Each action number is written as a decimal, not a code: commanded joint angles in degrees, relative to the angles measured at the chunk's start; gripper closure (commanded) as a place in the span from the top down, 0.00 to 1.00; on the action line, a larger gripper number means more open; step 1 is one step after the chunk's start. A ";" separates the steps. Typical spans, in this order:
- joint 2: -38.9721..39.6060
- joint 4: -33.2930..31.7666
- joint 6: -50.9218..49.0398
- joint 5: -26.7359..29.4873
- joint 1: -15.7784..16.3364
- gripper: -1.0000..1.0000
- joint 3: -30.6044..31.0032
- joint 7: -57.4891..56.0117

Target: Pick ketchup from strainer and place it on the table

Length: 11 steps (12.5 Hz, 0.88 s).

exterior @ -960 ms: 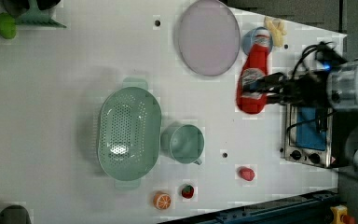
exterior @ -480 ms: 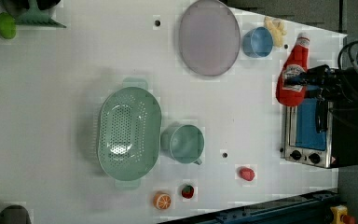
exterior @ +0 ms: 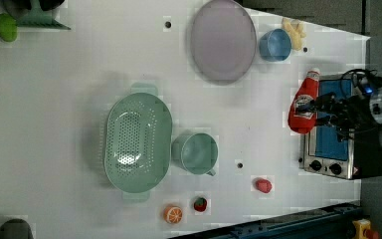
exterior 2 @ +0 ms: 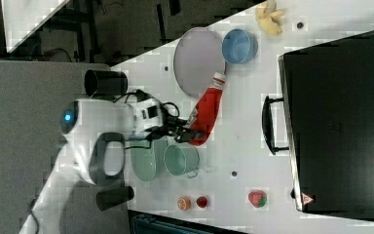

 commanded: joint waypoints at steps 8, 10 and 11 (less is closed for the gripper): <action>8.52 -7.38 16.51 -1.46 1.45 0.86 0.41 -2.53; 7.26 -7.16 14.96 -1.40 1.42 1.00 0.41 -2.51; 6.00 -6.60 14.09 -1.21 1.42 1.00 0.47 -2.39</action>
